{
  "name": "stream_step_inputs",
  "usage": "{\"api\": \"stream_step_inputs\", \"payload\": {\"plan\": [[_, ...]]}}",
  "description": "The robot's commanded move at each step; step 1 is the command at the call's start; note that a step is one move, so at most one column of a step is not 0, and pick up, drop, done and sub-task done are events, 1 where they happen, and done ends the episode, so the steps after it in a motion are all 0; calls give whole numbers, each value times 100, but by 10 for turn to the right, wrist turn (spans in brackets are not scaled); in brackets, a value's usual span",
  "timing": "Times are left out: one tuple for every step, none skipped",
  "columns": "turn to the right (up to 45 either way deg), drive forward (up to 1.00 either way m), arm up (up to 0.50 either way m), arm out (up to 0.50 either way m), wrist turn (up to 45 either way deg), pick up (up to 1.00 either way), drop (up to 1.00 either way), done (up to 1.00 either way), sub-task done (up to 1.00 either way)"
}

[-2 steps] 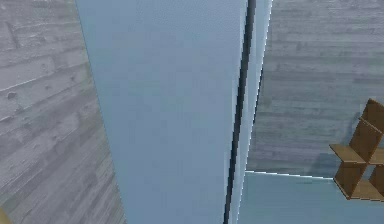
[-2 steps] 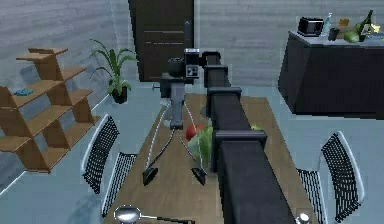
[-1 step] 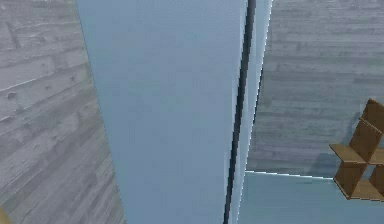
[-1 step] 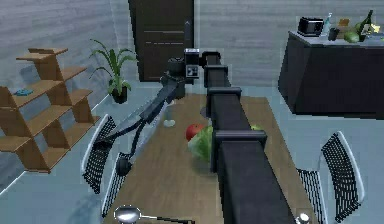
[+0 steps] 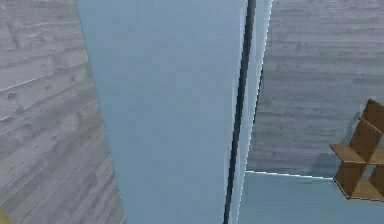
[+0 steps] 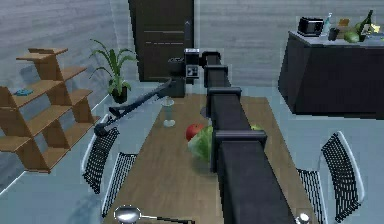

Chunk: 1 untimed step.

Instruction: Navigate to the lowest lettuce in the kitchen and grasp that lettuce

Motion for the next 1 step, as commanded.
{"api": "stream_step_inputs", "payload": {"plan": [[0, 0, 0, 0, 450, 0, 0, 0, 0]]}}
